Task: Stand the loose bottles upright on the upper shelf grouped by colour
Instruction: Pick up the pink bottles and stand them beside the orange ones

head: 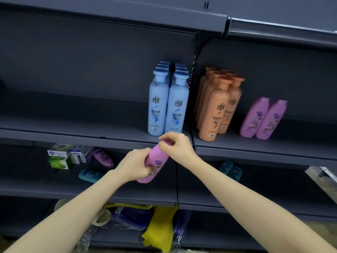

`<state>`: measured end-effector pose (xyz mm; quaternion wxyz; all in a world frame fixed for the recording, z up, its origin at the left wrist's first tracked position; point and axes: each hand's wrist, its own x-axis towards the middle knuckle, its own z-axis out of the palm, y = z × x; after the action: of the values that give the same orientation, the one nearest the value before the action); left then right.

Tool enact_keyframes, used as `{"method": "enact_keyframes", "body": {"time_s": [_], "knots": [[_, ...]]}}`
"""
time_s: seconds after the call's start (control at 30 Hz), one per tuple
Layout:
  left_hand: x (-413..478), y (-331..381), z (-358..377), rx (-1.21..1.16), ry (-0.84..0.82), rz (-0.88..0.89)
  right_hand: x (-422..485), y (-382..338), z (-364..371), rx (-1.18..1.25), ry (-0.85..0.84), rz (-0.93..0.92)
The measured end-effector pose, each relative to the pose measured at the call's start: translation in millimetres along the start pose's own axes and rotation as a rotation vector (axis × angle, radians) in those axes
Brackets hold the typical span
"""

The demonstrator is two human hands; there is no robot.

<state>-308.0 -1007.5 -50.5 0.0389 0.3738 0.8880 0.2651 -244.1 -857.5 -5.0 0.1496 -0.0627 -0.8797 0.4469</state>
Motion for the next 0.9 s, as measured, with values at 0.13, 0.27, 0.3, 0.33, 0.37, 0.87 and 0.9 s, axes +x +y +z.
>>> {"method": "enact_keyframes", "body": {"time_s": [0.13,0.27,0.3,0.33,0.37,0.87,0.9], "knots": [[0.1,3.6,-1.9,-0.042,0.042,-0.024,-1.4,-2.5,-4.3,0.036,0.022,-0.018],[-3.1,9.1,-4.3,-0.123,0.095,-0.041,-3.2,-2.4,-5.9,0.079,0.019,-0.017],[-3.6,10.3,-5.6,-0.142,0.106,-0.045,-3.9,-2.1,-6.4,0.090,0.013,-0.023],[-4.0,11.0,-7.0,-0.154,0.116,-0.047,-4.6,-1.4,-6.8,0.105,0.008,-0.027],[-4.1,11.7,-8.6,-0.163,0.124,-0.048,-5.7,-0.2,-6.7,0.123,0.006,-0.022],[8.1,49.0,-15.1,-0.292,0.197,0.061,-26.5,27.1,-21.1,0.098,-0.120,0.093],[10.1,52.6,-13.2,-0.296,0.196,0.072,-28.1,29.3,-24.1,0.086,-0.127,0.098]]}}
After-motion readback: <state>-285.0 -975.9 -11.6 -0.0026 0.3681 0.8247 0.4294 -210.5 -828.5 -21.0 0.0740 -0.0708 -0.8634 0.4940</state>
